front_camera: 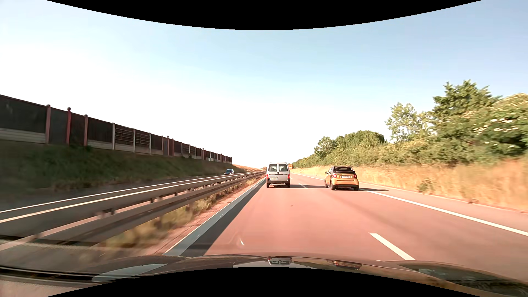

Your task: Follow the waypoints while adhering to traffic rules and regulations

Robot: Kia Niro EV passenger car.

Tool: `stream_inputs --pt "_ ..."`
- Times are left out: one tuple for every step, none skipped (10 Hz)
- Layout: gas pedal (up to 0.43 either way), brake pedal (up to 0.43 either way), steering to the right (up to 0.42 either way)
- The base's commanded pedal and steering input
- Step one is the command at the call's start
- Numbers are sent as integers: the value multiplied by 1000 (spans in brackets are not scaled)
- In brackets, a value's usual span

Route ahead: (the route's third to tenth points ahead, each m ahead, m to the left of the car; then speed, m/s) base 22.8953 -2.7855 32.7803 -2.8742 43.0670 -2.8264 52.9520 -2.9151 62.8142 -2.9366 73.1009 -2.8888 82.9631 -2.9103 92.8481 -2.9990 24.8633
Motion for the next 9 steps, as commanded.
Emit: stream_inputs --pt "350 6 -4" --pt "350 6 -4" --pt "350 6 -3" --pt "350 6 -2" --pt "350 6 -1" --pt "350 6 -1" --pt "350 6 -1" --pt "350 6 -1" --pt "350 6 -1"
